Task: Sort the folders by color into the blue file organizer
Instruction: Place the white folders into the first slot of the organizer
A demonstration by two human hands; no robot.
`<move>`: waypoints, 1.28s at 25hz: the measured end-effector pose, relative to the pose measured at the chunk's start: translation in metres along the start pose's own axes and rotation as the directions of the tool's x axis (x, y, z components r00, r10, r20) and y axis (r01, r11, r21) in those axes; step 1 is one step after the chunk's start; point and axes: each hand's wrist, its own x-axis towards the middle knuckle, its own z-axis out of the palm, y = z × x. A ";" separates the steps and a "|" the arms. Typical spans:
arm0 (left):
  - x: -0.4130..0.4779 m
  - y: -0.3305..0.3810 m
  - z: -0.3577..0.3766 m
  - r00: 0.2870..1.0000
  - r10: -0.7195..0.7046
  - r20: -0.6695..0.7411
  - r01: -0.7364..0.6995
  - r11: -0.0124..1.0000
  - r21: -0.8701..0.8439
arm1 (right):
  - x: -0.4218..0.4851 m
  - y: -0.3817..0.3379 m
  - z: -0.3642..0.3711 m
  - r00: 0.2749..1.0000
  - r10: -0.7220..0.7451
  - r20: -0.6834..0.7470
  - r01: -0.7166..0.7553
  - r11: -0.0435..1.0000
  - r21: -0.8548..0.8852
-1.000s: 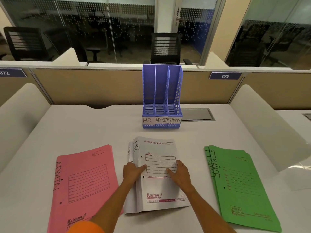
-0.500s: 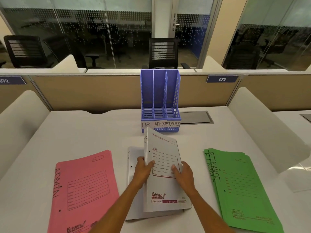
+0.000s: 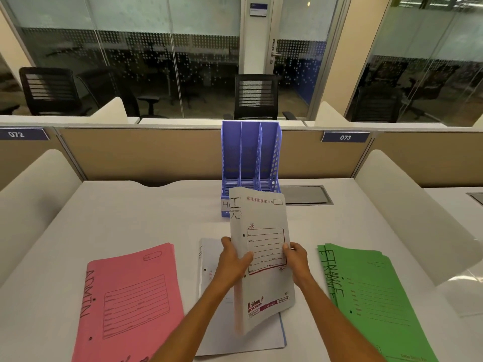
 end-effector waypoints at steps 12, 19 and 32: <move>-0.003 0.024 -0.032 0.993 0.038 0.115 -0.048 0.995 0.083 | 0.021 -0.047 0.029 0.990 -0.117 0.074 0.117 0.993 0.001; 0.011 0.043 -0.060 0.973 0.217 -0.075 -0.209 0.973 0.103 | 0.039 -0.096 0.059 0.929 -0.306 0.206 0.321 0.946 -0.042; 0.092 0.108 -0.096 0.800 0.361 -0.479 -0.238 0.924 0.299 | 0.086 -0.105 0.097 0.773 -0.481 0.414 0.604 0.355 -0.714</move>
